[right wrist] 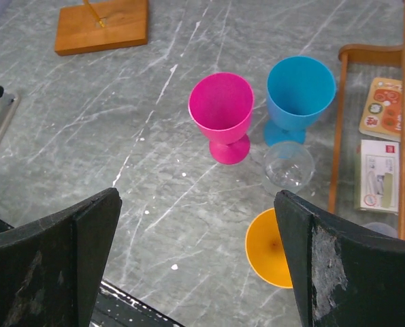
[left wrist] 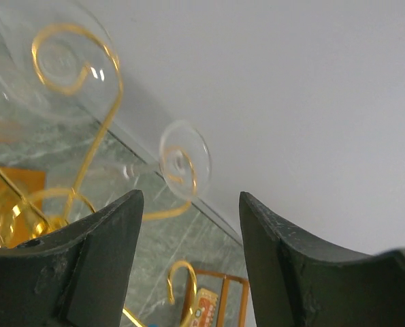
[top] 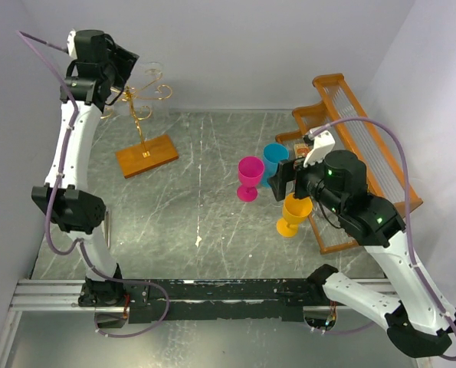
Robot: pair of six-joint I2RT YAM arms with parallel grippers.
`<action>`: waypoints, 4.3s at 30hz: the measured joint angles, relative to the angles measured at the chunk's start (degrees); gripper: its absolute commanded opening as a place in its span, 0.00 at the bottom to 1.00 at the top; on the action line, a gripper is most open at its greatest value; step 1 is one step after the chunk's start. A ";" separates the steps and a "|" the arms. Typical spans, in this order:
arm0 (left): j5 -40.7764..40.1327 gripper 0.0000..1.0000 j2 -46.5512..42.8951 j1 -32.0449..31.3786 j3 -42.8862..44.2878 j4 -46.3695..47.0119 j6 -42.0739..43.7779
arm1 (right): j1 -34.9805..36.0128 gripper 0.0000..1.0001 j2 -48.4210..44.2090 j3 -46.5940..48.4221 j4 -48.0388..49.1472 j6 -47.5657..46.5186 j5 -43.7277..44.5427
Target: Take the wine glass off the wine glass rack
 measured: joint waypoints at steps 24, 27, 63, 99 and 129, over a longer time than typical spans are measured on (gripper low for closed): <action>8.02 0.66 9.40 3.41 7.48 2.64 6.05 | 0.00 0.98 -0.94 0.74 -1.07 -0.48 1.70; 7.32 0.65 9.38 2.01 7.48 2.60 5.66 | 0.00 0.98 -0.92 0.57 -0.74 -0.44 1.27; -9.60 0.51 9.70 -4.90 2.99 1.14 -7.61 | 0.00 0.98 -3.04 -0.94 -0.55 -1.33 2.01; -12.83 0.27 12.17 -4.76 5.53 0.48 -6.71 | -0.02 0.98 -3.61 -1.14 -0.31 -1.60 2.62; -12.35 0.31 11.85 -4.66 5.42 0.48 -6.12 | 0.00 0.98 -4.59 -1.14 -0.26 -1.16 2.60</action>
